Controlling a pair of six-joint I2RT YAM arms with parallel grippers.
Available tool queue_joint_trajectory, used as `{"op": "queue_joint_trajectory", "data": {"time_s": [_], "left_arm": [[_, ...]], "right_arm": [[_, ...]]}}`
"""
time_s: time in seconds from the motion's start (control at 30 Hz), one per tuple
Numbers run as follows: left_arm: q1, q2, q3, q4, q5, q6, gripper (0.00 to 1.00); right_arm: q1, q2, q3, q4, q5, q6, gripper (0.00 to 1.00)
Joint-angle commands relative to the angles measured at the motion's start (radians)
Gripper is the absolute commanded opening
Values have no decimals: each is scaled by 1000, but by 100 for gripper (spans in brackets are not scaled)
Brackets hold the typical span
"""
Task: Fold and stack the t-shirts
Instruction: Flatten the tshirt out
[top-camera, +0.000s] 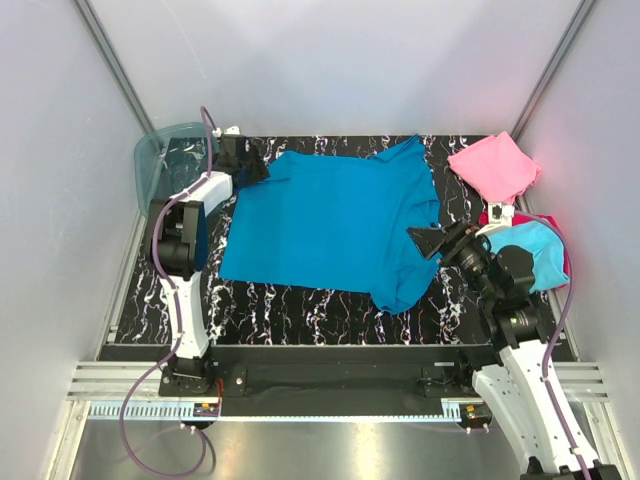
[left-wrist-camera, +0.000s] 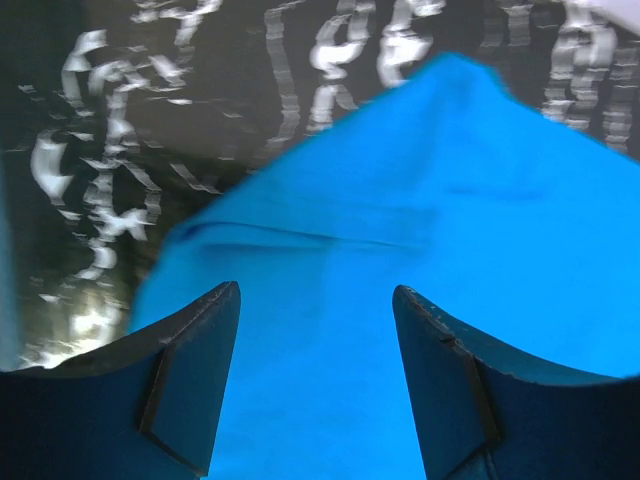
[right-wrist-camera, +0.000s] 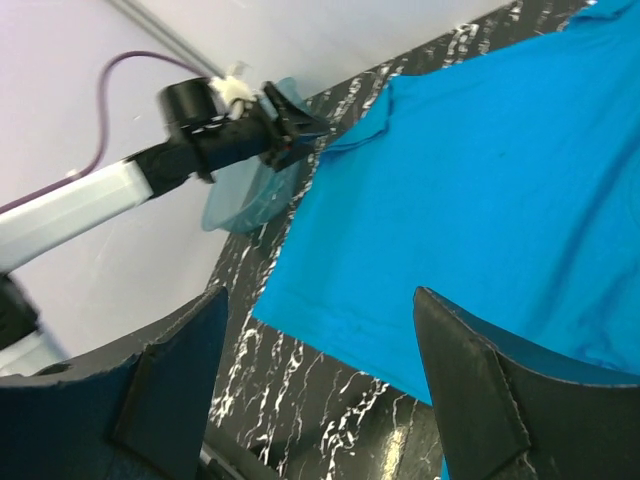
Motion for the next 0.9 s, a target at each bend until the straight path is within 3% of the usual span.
{"op": "queue_joint_trajectory", "data": {"time_s": [0.0, 0.37, 0.87], "left_arm": [[37, 40, 66, -72, 37, 53, 67], [132, 17, 60, -179, 46, 62, 65], [221, -55, 20, -207, -20, 96, 66]], "right_arm": [[14, -35, -19, -13, -37, -2, 81], [14, -5, -15, 13, -30, -11, 81], [16, -5, -44, 19, -33, -12, 80]]}}
